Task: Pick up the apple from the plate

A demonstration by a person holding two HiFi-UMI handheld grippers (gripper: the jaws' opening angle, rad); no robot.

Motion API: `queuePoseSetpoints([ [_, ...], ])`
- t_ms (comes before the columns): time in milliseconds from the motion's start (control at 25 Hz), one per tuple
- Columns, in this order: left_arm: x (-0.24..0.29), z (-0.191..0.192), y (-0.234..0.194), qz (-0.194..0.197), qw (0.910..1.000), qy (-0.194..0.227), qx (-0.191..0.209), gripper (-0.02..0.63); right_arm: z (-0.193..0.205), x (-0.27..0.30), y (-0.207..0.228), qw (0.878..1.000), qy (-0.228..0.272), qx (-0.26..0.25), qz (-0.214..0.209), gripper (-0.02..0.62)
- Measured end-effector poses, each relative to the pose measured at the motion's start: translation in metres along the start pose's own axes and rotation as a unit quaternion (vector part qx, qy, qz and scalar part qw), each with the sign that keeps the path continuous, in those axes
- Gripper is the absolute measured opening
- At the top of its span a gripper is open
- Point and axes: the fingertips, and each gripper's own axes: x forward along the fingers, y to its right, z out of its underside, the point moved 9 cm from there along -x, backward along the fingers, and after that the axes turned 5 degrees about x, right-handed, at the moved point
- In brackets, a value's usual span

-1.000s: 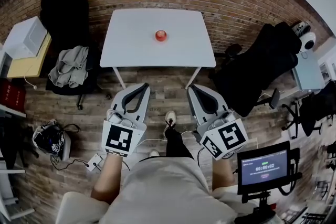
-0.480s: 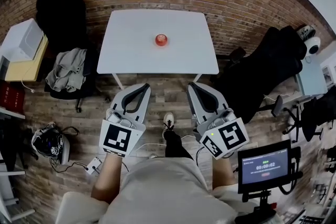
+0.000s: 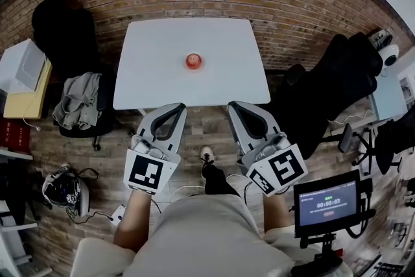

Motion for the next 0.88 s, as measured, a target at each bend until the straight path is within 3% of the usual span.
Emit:
queuePoseSetpoints([
  [320, 0.052, -0.003, -0.03, -0.006, 0.9998, -0.016, 0.005, 0.003, -0.009, 0.036, 0.041, 1.0, -0.011, -0.001, -0.002, 0.0],
  [880, 0.1, 0.0, -0.052, -0.008, 0.9996, -0.026, -0.001, 0.003, -0.014, 0.074, 0.09, 1.0, -0.008, 0.012, -0.002, 0.0],
])
